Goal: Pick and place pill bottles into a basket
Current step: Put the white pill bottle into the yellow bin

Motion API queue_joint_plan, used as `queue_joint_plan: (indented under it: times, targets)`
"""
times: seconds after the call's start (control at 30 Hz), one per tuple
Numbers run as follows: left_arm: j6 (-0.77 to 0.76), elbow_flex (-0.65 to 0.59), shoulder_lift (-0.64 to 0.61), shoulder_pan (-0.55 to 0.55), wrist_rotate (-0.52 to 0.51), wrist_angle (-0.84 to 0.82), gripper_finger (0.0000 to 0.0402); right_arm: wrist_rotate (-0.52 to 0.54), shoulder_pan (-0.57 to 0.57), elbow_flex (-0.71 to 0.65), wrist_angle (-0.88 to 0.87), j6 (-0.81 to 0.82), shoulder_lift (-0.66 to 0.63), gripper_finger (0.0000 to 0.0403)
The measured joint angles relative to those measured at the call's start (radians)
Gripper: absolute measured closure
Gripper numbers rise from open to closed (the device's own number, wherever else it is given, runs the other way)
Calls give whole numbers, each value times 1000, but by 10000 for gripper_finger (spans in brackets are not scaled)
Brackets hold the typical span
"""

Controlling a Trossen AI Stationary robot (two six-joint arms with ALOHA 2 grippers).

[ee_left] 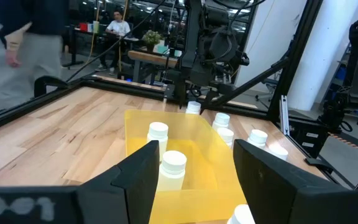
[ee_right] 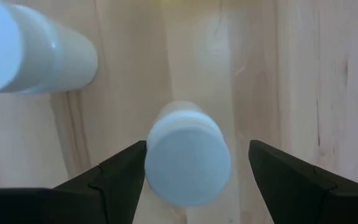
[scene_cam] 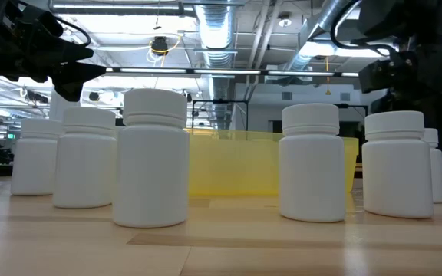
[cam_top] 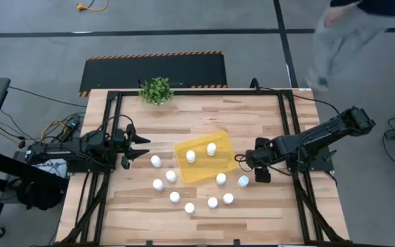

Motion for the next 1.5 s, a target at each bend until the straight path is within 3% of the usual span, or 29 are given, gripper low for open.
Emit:
queue_joint_plan:
  times: [0.27, 0.67, 1.03, 1.5]
  targets:
    - [0, 0, 0, 0, 0, 0, 207, -10, -44, 0, 28, -23, 0, 143]
    - [0, 0, 0, 0, 0, 0, 207, -32, -44, 3, 31, -27, -1, 250]
    - [0, 0, 0, 0, 0, 0, 207, -54, -45, 5, 25, -25, -1, 234]
    - [0, 0, 0, 0, 0, 0, 207, -61, -90, 151, -216, -91, 1, 250]
